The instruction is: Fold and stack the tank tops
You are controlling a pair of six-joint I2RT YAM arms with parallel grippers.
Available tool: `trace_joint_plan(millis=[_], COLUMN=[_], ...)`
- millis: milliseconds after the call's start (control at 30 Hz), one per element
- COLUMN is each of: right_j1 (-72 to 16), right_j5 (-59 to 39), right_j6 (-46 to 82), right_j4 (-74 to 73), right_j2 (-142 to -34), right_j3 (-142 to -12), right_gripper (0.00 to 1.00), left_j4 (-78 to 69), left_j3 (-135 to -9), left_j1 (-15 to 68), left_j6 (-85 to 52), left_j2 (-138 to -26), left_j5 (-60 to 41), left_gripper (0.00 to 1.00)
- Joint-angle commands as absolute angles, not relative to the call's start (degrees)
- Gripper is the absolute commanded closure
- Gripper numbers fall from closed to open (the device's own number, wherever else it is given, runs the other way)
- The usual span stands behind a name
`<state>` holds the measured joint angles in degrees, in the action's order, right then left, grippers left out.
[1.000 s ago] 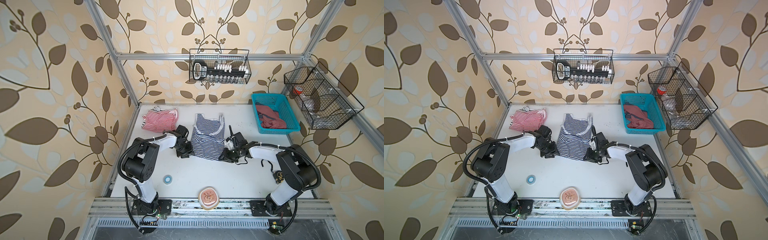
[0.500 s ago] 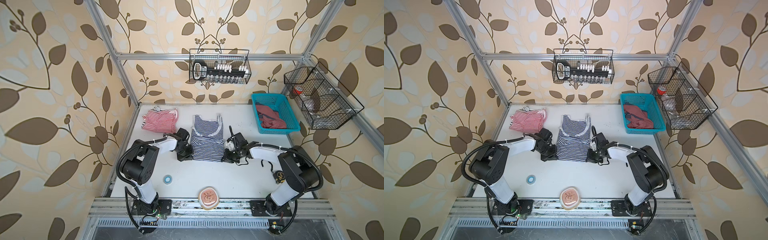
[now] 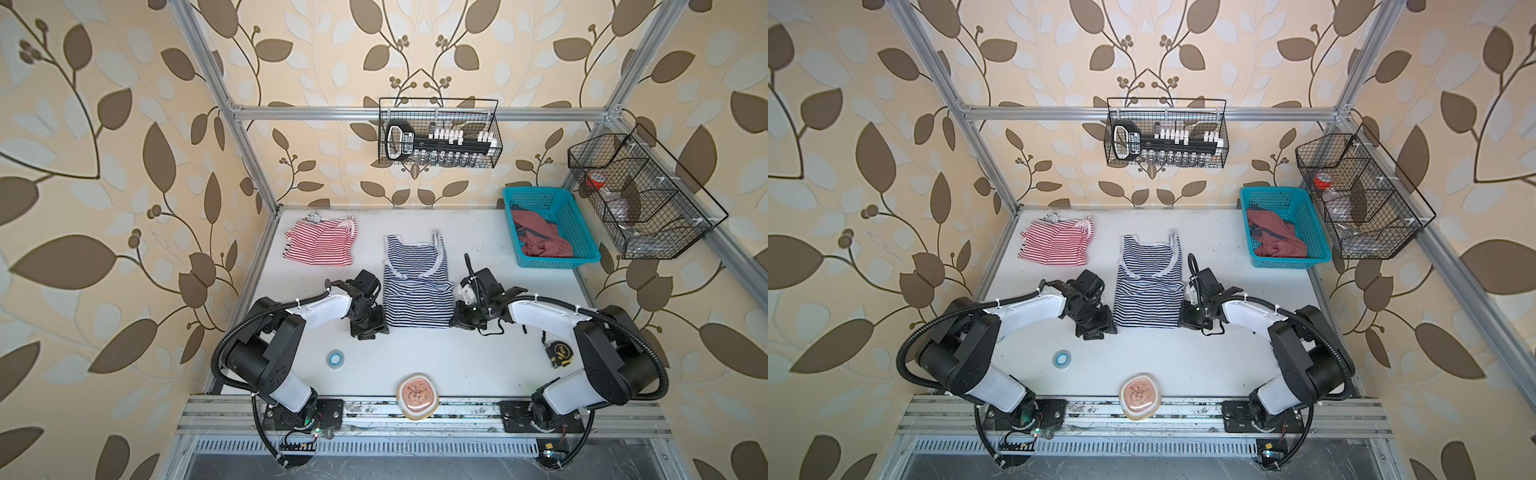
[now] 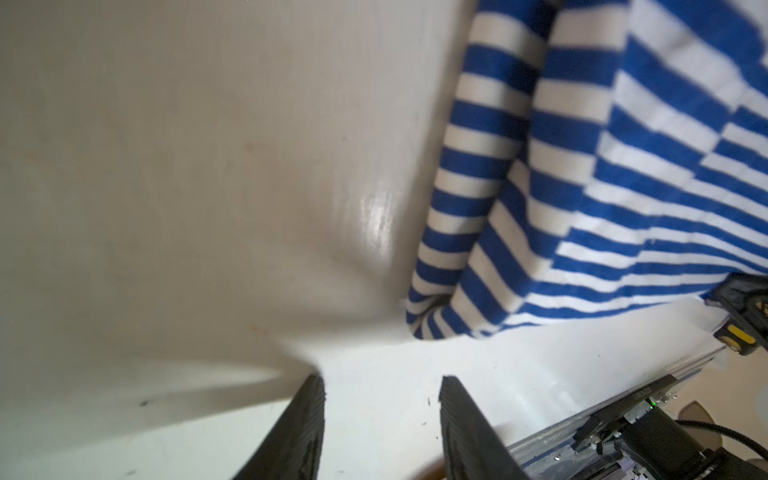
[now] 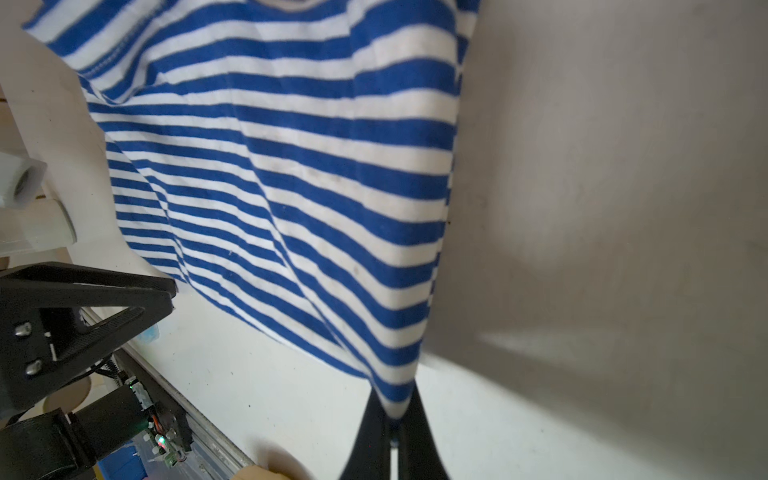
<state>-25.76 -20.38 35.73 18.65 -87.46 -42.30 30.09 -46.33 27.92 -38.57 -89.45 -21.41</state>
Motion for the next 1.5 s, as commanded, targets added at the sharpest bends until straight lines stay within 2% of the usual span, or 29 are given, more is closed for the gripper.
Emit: trace_joint_plan(millis=[0, 233, 700, 800, 933, 1000, 1067, 1467], right_j1=[-25.99, -25.99, -25.83, -25.84, -25.67, -25.41, -25.23, -27.60], right_j5=[-19.84, -20.12, -20.43, -20.40, -20.30, -20.29, -20.30, -17.85], right_j6=[34.57, 34.39, 34.63, 34.81, 34.95, 34.85, 34.86, 34.59], right_j4=[20.18, 20.05, 19.35, 19.16, 19.21, 19.21, 19.32, 23.81], right_j2=[-87.00, -87.99, -87.97, -87.65, -87.14, -86.90, -86.74, -78.74], right_j3=[-41.30, -41.39, -41.01, -40.78, -40.37, -40.20, -40.08, -39.11], right_gripper=[1.00, 1.00, 1.00, 1.00, 1.00, 1.00, 1.00, 1.00], left_j4=[29.90, 28.84, 23.68, 24.11, 24.03, 23.84, 24.06, 28.61], left_j3=[-45.64, -48.33, -49.48, -49.10, -47.75, -46.99, -46.42, -41.69], left_j1=[27.94, 27.95, 27.89, 27.90, 27.95, 27.95, 27.94, 30.10], left_j6=[-41.32, -43.25, -45.94, -45.64, -45.51, -45.49, -45.54, -46.81], left_j2=[-88.28, -87.66, -93.36, -95.02, -96.34, -96.25, -95.60, -84.60], left_j5=[-17.83, -14.96, -16.95, -16.79, -17.09, -17.16, -17.01, -17.03], left_gripper=[0.53, 0.50, 0.51, 0.63, 0.88, 0.96, 1.00, 1.00])
